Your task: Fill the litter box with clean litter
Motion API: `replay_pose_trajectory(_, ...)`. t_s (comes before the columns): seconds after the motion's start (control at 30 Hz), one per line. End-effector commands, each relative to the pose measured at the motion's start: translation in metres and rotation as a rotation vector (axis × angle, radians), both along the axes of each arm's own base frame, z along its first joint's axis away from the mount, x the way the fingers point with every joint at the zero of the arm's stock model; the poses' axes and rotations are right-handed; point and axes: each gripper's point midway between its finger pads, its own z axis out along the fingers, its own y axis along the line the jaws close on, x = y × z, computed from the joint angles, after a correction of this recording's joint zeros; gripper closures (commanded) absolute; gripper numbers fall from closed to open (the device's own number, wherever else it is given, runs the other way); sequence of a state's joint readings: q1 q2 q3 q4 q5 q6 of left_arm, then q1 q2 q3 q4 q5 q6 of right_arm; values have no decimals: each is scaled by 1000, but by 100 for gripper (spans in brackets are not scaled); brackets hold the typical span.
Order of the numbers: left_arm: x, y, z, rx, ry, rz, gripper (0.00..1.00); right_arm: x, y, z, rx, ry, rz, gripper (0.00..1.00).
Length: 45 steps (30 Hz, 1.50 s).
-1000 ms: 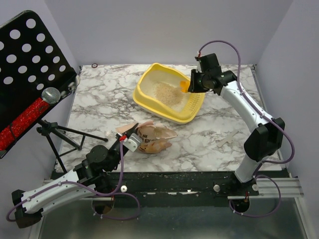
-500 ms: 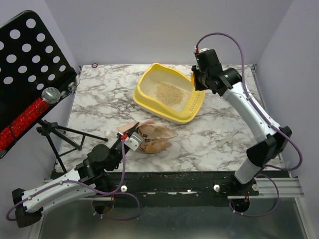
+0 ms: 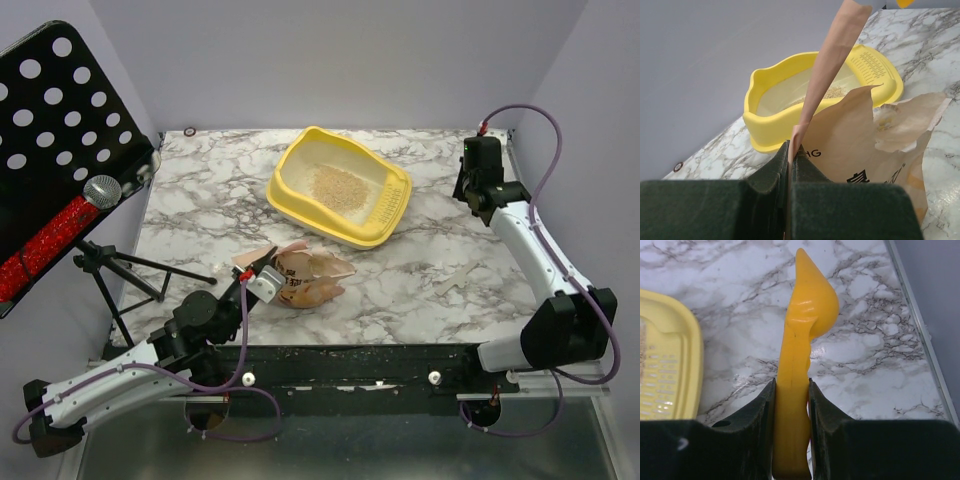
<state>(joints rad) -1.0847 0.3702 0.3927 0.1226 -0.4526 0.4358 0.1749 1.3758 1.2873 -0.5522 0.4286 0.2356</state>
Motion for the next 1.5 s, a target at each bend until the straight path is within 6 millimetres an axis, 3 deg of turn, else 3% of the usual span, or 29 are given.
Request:
replay_pose_trajectory(0.0, -7, 13, 68, -218, -102, 5, 100, 30, 3, -11, 37, -73, -5, 100)
replay_pose_trajectory(0.2, -6, 12, 68, -211, -96, 3, 100, 52, 0, -64, 57, 51, -15, 100)
replay_pose_trajectory(0.47, -9, 17, 72, -234, -104, 2, 96, 65, 0, -104, 98, 163, -4, 100)
replay_pose_trajectory(0.7, -11, 15, 74, -240, -99, -16, 94, 56, 3, -136, 104, 288, 9, 69)
replay_pose_trajectory(1.0, -12, 8, 72, -226, -82, -40, 93, 38, 10, -181, 141, 448, 19, 51)
replay_pose_trajectory(1.13, -11, 8, 69, -220, -80, -38, 93, 39, 12, -169, 157, 420, 13, 41)
replay_pose_trajectory(1.3, -12, 6, 69, -210, -81, -44, 92, 41, 20, -115, 202, 288, 54, 40)
replay_pose_trajectory(1.47, -15, 5, 71, -198, -100, -69, 85, 30, 58, -70, 279, 221, 227, 38)
